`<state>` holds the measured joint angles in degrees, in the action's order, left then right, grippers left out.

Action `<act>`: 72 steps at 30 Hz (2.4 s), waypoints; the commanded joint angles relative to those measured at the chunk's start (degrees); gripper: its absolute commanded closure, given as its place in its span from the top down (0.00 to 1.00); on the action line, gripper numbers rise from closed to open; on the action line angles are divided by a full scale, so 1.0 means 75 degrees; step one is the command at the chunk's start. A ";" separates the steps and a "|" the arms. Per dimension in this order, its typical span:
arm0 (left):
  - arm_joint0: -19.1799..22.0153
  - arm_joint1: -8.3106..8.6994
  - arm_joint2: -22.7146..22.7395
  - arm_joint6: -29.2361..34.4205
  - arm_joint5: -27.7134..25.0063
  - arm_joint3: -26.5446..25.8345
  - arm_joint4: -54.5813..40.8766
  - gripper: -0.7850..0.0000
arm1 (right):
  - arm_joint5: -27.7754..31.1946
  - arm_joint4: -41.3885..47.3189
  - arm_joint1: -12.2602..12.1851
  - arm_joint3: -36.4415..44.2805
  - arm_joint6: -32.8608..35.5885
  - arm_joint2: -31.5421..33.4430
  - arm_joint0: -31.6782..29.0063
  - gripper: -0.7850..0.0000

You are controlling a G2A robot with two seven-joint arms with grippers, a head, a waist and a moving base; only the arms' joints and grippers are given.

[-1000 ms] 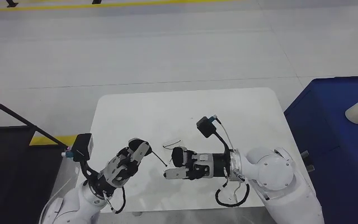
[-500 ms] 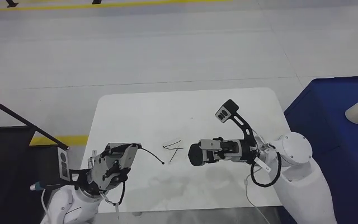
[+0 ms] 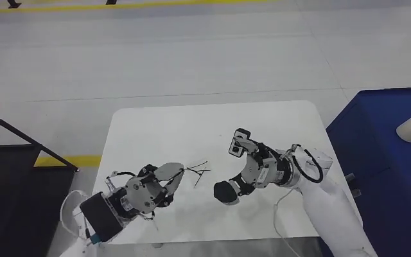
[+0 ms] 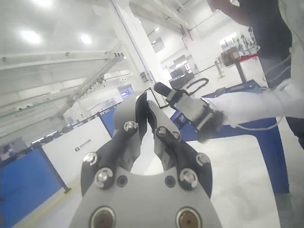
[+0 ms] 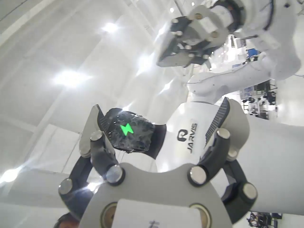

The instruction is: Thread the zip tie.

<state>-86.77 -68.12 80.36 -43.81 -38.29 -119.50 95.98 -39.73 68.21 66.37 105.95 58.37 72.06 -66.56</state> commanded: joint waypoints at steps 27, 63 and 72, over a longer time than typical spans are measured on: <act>0.0180 0.0209 -0.0262 -0.0628 0.1704 -0.0068 0.2750 0.00 | -0.1174 0.1621 0.0138 -0.0483 -0.2261 -0.0822 0.0289 0.43; 0.0053 0.0472 -0.0442 -0.0159 0.1765 -0.0144 0.2714 0.00 | -0.0679 0.0368 -0.0006 -0.0361 -0.2239 -0.0995 0.0217 0.16; 0.0080 0.0525 -0.0497 -0.0048 0.1850 -0.0113 0.2795 0.00 | -0.0656 0.0354 -0.0036 -0.0362 -0.2209 -0.0971 0.0212 0.08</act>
<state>-86.16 -64.22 76.65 -44.17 -24.44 -120.41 117.11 -44.68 70.83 66.12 103.22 41.80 64.75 -64.95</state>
